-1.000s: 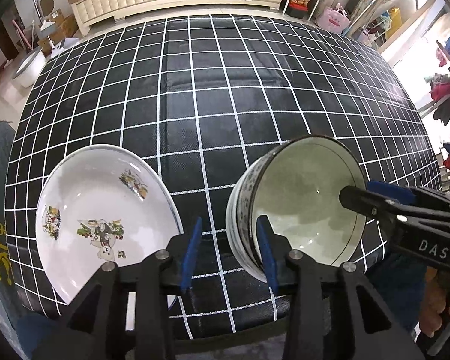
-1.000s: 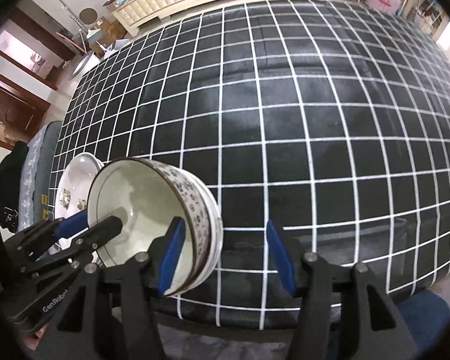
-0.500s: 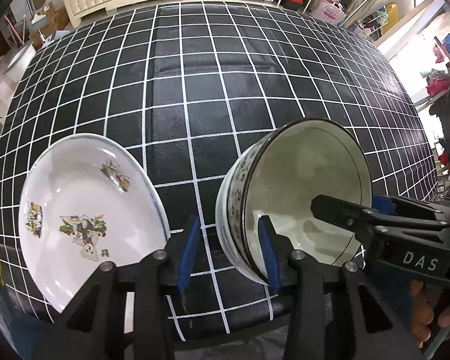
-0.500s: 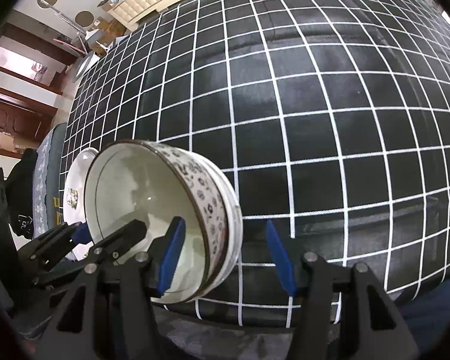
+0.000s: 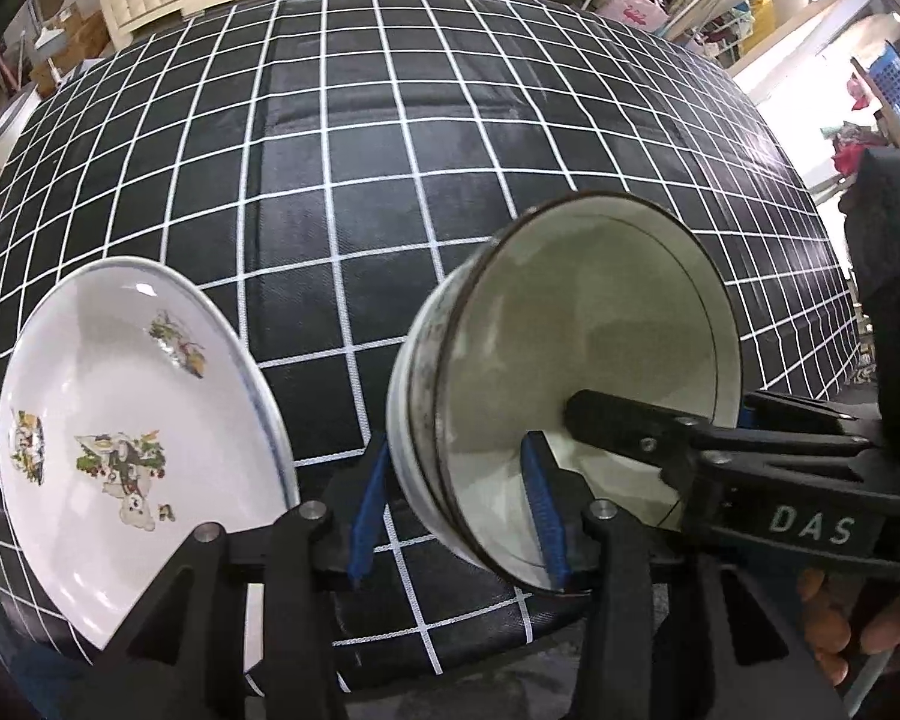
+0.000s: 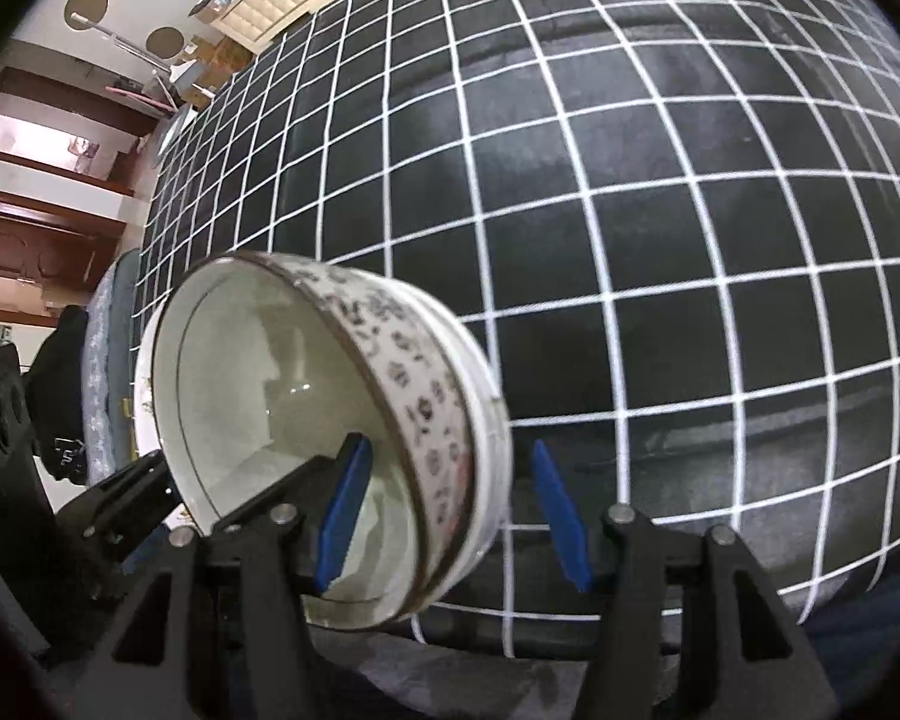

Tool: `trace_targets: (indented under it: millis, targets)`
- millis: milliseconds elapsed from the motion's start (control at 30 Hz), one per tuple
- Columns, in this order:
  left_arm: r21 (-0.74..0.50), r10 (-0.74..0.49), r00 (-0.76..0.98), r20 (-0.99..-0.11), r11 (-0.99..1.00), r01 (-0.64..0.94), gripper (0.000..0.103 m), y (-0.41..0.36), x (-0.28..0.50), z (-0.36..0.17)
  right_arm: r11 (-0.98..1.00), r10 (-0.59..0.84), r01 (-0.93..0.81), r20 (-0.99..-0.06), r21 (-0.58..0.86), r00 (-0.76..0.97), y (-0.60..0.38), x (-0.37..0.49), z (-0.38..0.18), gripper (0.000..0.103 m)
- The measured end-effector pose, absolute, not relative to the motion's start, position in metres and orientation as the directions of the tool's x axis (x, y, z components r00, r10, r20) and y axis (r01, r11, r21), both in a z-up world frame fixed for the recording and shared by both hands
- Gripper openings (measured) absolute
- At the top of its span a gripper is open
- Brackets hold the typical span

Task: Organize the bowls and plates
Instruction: 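Lift the nested bowl stack with the left tool and carry it over the plates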

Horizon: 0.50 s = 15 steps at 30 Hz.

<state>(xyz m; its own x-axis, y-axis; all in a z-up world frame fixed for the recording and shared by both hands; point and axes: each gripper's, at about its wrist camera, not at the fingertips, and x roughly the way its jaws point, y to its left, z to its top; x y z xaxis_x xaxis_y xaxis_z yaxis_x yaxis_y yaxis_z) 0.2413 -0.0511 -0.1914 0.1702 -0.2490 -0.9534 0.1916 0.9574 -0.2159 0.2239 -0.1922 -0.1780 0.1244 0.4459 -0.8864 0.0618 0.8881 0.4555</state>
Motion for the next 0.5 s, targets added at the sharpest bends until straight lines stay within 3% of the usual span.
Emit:
trace_targets:
  millis: [500]
  targets:
    - [-0.204, -0.246, 0.192, -0.95, 0.955, 0.213, 0.042, -0.065, 0.243, -0.198, 0.888, 0.444, 0.071, -0.887, 0.455, 0.126, -0.193, 0.218, -0.179, 0.06]
